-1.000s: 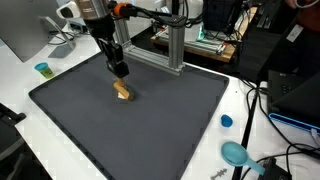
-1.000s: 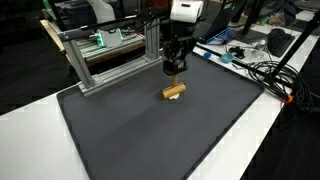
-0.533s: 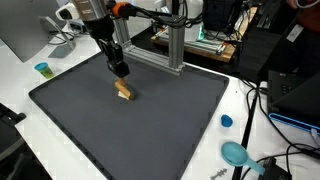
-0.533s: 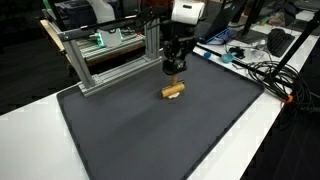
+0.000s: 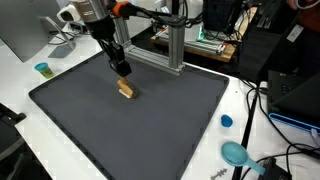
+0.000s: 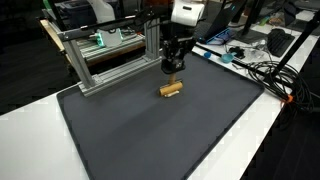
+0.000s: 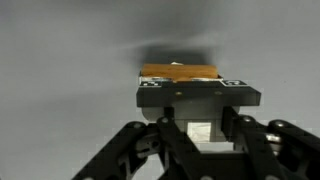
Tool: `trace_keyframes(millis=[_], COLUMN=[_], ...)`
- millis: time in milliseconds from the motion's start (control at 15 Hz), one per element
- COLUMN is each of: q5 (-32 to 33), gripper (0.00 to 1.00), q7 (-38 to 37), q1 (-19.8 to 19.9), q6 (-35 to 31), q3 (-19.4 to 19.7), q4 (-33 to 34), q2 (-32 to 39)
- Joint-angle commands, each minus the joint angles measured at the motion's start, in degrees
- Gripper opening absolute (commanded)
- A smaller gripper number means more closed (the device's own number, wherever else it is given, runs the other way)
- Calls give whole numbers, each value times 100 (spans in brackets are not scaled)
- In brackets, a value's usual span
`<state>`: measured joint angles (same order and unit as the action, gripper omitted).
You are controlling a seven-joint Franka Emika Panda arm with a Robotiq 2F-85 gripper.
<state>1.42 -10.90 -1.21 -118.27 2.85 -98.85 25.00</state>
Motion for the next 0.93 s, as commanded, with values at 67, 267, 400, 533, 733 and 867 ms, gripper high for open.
trace_keyframes(millis=[67, 267, 400, 533, 733, 867], q5=[76, 41, 92, 321, 667, 844], gripper=[21, 21, 21, 21, 21, 21], q7=[-85, -47, 420, 1005, 1574, 1914], q1=[-2, 9, 34, 6, -76, -151], q6=[400, 555, 625, 685, 933, 1073], q3=[28, 15, -72, -137, -235, -359], q4=[28, 0, -278, -581, -596, -409], q2=[316, 267, -196, -642, -980, -1041])
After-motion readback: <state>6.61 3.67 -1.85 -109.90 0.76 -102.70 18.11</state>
